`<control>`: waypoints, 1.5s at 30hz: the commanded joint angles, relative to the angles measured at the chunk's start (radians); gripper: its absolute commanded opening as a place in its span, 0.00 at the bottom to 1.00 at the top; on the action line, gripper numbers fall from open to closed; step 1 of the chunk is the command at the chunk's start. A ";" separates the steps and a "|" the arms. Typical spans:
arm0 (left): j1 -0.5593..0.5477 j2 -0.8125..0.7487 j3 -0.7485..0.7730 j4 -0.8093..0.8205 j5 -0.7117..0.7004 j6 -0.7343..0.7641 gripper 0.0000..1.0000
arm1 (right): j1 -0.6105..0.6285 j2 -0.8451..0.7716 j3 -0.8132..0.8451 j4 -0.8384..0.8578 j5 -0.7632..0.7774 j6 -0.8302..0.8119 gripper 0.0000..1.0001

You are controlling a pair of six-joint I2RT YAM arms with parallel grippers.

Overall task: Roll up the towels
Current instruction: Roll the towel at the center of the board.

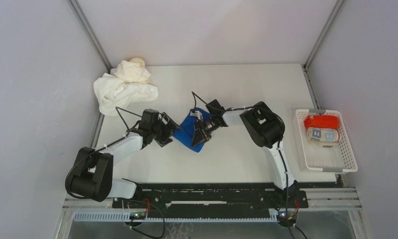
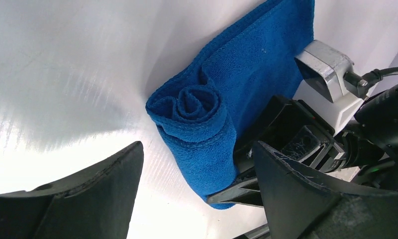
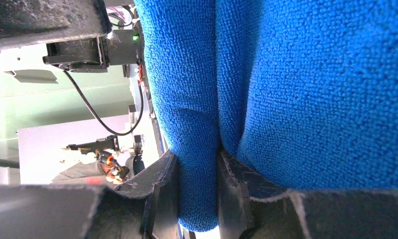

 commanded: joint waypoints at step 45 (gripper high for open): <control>-0.021 0.263 0.164 -0.198 -0.007 0.101 0.47 | 0.579 -0.448 -0.209 0.027 1.738 -0.621 0.75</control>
